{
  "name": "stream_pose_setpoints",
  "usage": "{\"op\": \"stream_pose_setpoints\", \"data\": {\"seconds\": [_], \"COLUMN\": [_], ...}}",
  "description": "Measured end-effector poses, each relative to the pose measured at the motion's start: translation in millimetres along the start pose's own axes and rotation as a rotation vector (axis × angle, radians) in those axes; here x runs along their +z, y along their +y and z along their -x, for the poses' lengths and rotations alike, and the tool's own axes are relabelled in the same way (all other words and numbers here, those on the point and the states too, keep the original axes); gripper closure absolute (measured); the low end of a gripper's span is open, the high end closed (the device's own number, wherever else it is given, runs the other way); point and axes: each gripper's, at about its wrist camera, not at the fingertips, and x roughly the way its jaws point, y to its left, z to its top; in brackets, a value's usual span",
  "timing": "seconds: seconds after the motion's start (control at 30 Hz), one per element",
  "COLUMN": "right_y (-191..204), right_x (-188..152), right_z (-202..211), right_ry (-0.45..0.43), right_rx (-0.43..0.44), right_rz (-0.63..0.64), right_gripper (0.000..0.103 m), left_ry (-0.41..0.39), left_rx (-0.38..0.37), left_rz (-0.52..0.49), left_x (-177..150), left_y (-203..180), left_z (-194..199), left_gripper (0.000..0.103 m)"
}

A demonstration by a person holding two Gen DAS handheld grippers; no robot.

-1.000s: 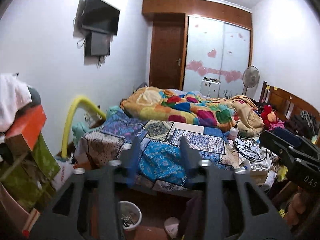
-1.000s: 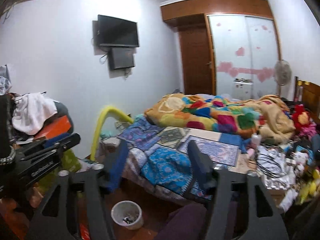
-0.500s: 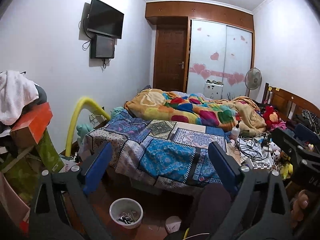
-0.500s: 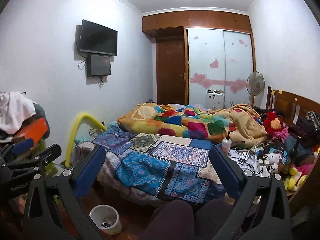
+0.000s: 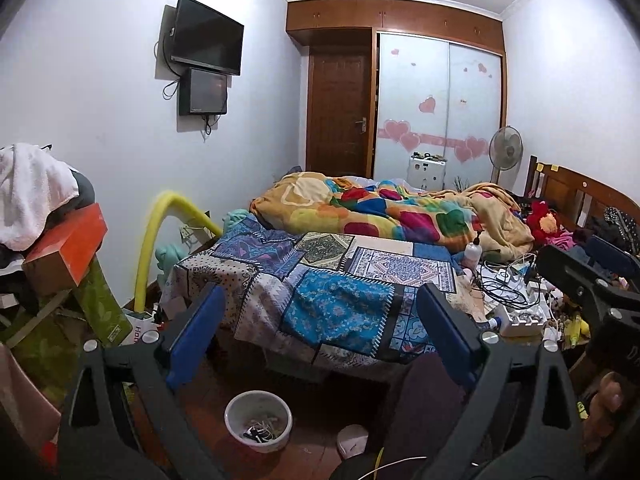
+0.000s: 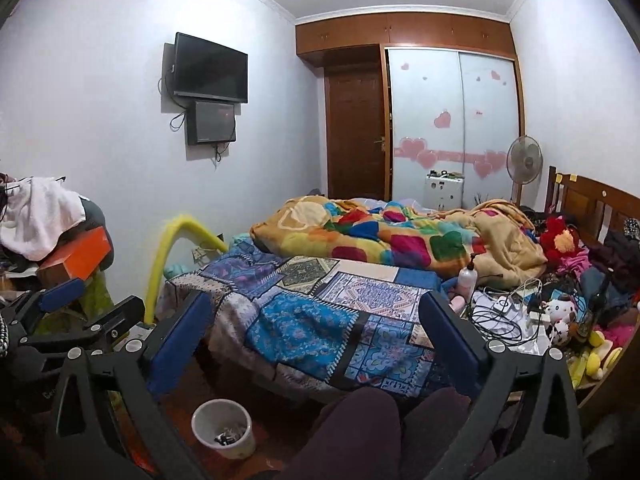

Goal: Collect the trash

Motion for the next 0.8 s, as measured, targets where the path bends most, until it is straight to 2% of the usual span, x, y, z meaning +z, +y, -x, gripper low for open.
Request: {"op": "stream_pose_setpoints", "data": {"seconds": [0.8], "right_y": [0.9], "right_x": [0.2], "right_z": [-1.2], "right_ry": [0.022], "right_rx": [0.004], "right_rz": [0.000], "right_gripper": [0.000], "left_ry": [0.004], "left_rx": [-0.003], "left_rz": [0.001], "left_x": [-3.5], "left_y": [-1.9], "left_z": [-0.6], "left_gripper": [0.006]}}
